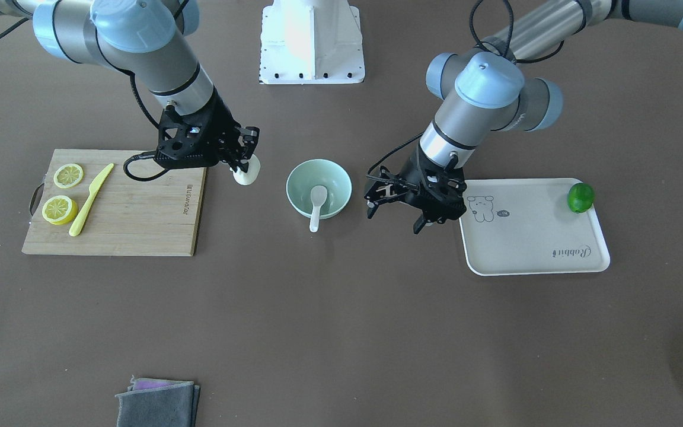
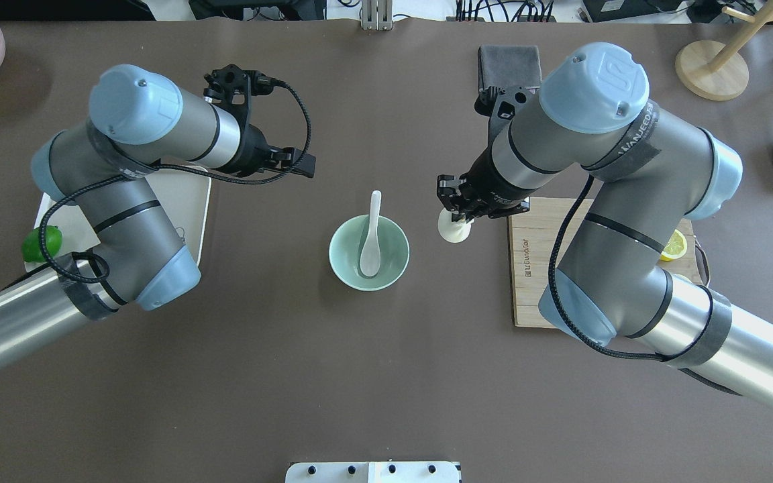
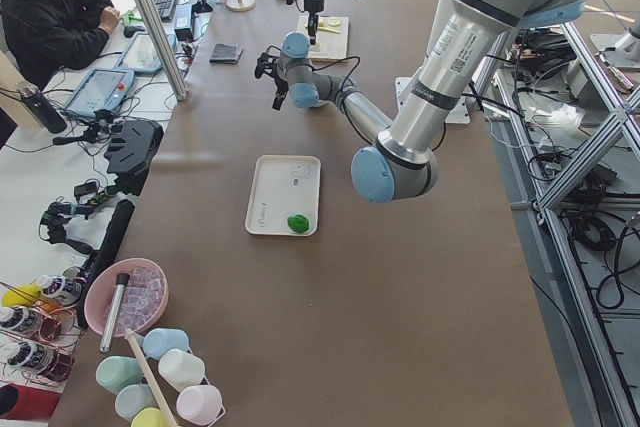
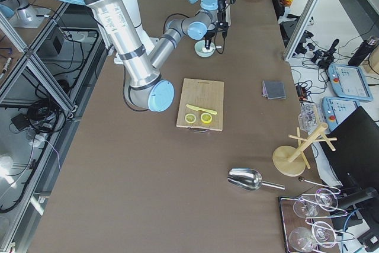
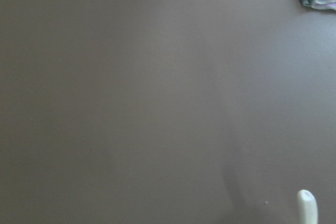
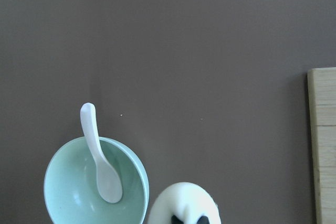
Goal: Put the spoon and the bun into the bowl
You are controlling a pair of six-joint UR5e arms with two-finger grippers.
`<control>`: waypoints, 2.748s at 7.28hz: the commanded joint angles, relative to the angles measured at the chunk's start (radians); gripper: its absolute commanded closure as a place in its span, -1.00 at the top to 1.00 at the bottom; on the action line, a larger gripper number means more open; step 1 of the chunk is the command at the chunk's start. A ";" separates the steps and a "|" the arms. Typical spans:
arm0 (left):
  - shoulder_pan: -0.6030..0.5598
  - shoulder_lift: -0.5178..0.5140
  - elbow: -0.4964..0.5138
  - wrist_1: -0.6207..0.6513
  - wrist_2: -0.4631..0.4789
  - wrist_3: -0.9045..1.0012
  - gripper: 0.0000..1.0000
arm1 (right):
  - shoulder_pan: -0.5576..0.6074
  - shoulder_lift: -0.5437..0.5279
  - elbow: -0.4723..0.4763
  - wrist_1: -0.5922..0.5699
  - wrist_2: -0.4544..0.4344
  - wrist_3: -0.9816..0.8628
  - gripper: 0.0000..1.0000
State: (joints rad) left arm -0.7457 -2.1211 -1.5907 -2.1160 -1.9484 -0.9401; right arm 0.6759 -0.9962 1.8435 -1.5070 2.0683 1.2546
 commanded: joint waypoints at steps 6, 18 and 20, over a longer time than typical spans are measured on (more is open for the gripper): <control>-0.127 0.201 -0.127 0.070 -0.004 0.250 0.96 | -0.117 0.228 -0.248 0.030 -0.186 0.029 -1.00; -0.200 0.213 -0.158 0.251 -0.149 0.433 0.96 | 0.188 -0.100 0.109 -0.323 0.004 -0.607 1.00; -0.308 0.231 -0.166 0.361 -0.106 0.586 0.96 | 0.366 -0.214 0.071 -0.325 0.082 -0.878 1.00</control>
State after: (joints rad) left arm -0.9873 -1.9034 -1.7503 -1.8263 -2.0752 -0.4647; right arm 0.9280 -1.1325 1.9333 -1.8279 2.0930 0.5451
